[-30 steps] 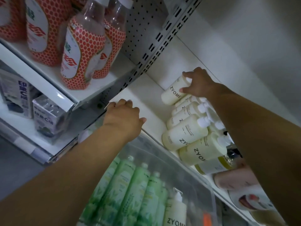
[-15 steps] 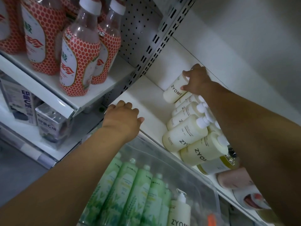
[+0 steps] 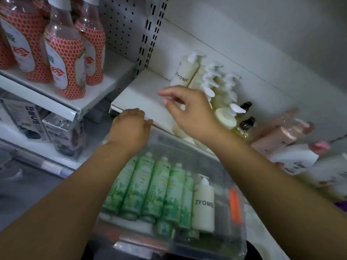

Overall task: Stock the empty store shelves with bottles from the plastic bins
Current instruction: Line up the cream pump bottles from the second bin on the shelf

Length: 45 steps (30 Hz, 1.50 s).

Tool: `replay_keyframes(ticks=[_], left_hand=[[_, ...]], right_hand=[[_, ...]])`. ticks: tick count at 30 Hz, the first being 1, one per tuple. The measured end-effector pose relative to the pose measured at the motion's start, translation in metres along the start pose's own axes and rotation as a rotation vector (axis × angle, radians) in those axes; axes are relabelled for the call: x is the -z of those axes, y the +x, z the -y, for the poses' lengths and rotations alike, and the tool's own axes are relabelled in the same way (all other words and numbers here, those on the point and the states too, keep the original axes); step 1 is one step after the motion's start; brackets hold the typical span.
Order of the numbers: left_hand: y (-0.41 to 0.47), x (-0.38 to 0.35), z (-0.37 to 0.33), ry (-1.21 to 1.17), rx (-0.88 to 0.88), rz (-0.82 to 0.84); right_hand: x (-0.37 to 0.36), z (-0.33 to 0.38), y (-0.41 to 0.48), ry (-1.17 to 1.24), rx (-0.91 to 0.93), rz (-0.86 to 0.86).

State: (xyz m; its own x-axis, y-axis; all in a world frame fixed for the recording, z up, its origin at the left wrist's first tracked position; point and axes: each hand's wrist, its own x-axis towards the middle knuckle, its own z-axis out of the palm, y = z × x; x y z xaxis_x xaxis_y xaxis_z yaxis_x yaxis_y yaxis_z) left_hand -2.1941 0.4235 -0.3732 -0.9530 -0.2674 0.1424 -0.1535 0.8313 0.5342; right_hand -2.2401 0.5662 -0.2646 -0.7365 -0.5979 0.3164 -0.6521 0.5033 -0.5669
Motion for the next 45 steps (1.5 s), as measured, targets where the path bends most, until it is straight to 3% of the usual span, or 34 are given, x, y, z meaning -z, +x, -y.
replay_keyframes(ticks=[4,12,16,23,28,33,35,40,45], left_hand=[[-0.038,0.0,-0.005,-0.026,0.062,0.001],[-0.158,0.007,-0.003,0.141,0.328,-0.019],[-0.199,0.011,0.0,0.013,0.409,-0.055],[-0.203,0.014,-0.006,0.107,0.438,0.014],[-0.21,0.007,0.005,-0.086,0.421,-0.133],[-0.206,0.0,0.013,-0.098,0.398,-0.186],[-0.203,0.0,0.012,-0.105,0.394,-0.189],[-0.179,0.009,0.027,-0.033,0.339,-0.22],[-0.141,0.016,0.037,0.152,0.267,-0.179]], right_hand=[[0.0,-0.012,-0.089,0.161,-0.25,-0.025],[0.002,-0.079,-0.215,0.17,-0.906,-0.032],[-0.006,-0.086,-0.24,0.243,-1.104,-0.01],[-0.012,-0.087,-0.241,0.162,-1.167,-0.028],[-0.012,-0.088,-0.244,0.081,-1.102,-0.022],[-0.015,-0.086,-0.243,0.197,-1.067,-0.147],[-0.012,-0.085,-0.237,0.088,-1.04,-0.165],[-0.023,-0.116,-0.214,-0.087,-0.985,0.041],[-0.042,-0.144,-0.185,-0.25,-1.097,0.248]])
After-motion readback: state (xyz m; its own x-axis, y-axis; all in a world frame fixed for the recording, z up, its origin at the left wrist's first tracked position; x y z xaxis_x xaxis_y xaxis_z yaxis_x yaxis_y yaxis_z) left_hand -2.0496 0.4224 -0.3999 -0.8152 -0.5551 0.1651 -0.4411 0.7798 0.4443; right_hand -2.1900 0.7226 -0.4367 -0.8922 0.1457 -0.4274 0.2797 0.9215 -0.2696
